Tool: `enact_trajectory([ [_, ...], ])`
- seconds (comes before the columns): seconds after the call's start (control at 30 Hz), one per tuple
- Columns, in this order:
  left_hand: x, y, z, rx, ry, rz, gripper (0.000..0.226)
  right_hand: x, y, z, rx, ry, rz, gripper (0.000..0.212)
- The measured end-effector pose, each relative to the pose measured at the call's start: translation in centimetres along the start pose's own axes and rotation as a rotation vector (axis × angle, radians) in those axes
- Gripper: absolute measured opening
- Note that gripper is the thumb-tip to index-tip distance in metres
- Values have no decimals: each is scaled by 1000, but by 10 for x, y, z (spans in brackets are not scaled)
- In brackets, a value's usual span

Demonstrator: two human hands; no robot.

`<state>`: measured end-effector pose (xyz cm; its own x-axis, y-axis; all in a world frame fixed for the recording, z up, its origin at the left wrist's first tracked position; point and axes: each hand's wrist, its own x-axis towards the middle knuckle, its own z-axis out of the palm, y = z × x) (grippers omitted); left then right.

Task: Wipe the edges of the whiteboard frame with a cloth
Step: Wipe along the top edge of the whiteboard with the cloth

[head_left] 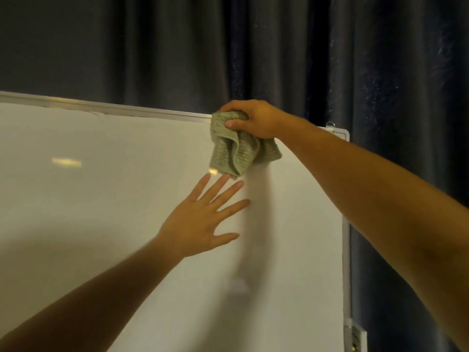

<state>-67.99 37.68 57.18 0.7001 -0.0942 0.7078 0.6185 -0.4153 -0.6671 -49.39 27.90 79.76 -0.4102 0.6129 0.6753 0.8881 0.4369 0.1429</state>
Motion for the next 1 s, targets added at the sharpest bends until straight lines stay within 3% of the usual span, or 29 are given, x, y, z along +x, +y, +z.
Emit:
enact_trajectory([
  [0.33, -5, 7, -19, 145, -125, -46, 78, -66, 130, -86, -89, -325, 153, 48],
  [0.5, 17, 35, -17, 188, -124, -10, 71, -70, 160, -103, 104, -385, 159, 44],
  [0.63, 92, 62, -21, 130, -124, -21, 65, -67, 168, -117, 315, -302, 162, 43],
  [0.77, 171, 75, -27, 104, -123, -138, 63, -70, 156, -132, 266, -166, 128, 39],
  [0.9, 190, 73, -23, 108, -101, -190, 65, -97, 168, -144, 378, -2, 167, 35],
  [1.0, 184, 69, -14, 113, -67, -191, 65, -117, 174, -113, 566, 88, 188, 33],
])
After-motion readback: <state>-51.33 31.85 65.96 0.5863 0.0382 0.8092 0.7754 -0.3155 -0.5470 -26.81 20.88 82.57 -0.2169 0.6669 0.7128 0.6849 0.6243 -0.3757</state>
